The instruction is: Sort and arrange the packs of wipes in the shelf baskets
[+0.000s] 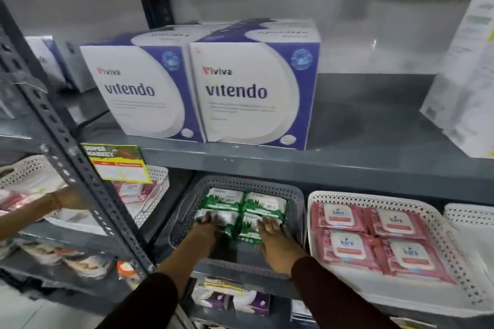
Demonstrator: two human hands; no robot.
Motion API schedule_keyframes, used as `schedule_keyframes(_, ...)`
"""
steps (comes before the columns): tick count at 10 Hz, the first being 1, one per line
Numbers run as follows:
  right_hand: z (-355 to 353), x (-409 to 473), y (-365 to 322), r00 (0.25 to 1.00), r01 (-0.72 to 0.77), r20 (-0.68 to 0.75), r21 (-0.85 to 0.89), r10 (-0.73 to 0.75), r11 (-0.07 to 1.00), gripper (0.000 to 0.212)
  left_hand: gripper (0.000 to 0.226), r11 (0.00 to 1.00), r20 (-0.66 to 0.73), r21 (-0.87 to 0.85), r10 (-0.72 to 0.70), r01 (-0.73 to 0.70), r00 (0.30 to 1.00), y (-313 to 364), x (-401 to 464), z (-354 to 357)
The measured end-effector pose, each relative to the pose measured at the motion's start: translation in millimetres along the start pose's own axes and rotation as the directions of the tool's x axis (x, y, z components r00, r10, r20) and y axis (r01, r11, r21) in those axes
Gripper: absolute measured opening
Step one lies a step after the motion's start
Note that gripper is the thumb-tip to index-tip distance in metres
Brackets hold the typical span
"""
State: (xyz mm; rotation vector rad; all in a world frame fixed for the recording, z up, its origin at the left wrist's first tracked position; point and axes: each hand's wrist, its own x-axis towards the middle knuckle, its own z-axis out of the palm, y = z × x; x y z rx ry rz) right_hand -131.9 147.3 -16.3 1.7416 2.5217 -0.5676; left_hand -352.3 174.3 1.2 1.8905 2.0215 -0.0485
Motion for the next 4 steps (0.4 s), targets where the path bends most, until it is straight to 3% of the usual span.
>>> schedule_keyframes(1, 7.5, 15.4, -6.1, 0.995, -0.041, 0.095, -0.028, 0.043, 0.999, 0.071, 0.054, 0.995, 0.043, -0.038, 0.091, -0.089, 0.995, -4.8, 8.6, 0.2)
schedule_keyframes(2, 16.2, 20.6, -10.4, 0.992, -0.079, 0.090, -0.108, 0.088, 0.991, 0.076, 0.055, 0.985, 0.031, -0.003, 0.174, -0.174, 0.984, -8.1, 1.6, -1.7)
schedule_keyframes(3, 11.1, 21.9, -13.6, 0.985, -0.097, 0.133, -0.098, 0.110, 0.990, 0.076, 0.059, 0.986, 0.086, 0.014, 0.163, -0.165, 0.983, -14.9, 13.1, -3.6)
schedule_keyframes(4, -3.6, 0.8, -21.0, 0.998, -0.055, 0.003, 0.016, 0.055, 0.998, 0.073, 0.069, 0.997, 0.079, 0.001, 0.078, -0.078, 0.994, -3.9, 1.2, -9.3)
